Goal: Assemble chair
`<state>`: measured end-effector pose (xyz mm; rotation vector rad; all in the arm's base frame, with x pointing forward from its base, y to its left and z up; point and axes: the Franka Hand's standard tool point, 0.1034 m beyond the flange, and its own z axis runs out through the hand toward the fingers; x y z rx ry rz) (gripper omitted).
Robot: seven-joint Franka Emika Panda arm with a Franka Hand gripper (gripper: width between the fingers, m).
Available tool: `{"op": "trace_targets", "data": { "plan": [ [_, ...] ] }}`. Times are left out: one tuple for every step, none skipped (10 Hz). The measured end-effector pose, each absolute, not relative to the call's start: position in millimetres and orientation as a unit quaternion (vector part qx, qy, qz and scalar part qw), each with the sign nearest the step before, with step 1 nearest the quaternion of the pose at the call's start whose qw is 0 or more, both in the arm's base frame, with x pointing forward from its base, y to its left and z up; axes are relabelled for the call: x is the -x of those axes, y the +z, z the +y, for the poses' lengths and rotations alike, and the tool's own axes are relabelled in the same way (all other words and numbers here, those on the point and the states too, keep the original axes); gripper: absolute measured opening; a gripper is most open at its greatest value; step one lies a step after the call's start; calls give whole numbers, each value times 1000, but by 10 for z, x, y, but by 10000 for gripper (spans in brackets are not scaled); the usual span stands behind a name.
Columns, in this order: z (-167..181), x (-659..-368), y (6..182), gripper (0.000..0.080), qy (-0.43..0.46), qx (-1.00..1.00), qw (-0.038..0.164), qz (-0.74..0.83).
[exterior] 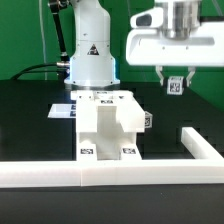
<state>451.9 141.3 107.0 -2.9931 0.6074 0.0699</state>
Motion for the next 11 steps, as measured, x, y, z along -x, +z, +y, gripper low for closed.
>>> {"op": "trace_targets", "data": {
  "plan": [
    [1363, -4620, 1168, 290, 17, 978, 49, 204],
    [1367, -4616, 1145, 290, 16, 978, 48, 204],
    [1370, -4607, 1133, 290, 17, 978, 47, 203],
    [1368, -4610, 1134, 290, 17, 978, 47, 203],
    [1354, -4615, 1136, 290, 17, 978, 47, 201],
    [1214, -4710, 1196, 290, 18, 986, 43, 162],
    [1061, -4835, 1298, 290, 21, 990, 44, 134],
    [888, -4979, 1410, 290, 21, 993, 47, 109],
    [756, -5077, 1467, 290, 17, 994, 45, 97],
    [770, -5066, 1449, 290, 17, 993, 44, 106],
    [785, -5054, 1442, 291, 18, 993, 44, 104]
  ]
}}
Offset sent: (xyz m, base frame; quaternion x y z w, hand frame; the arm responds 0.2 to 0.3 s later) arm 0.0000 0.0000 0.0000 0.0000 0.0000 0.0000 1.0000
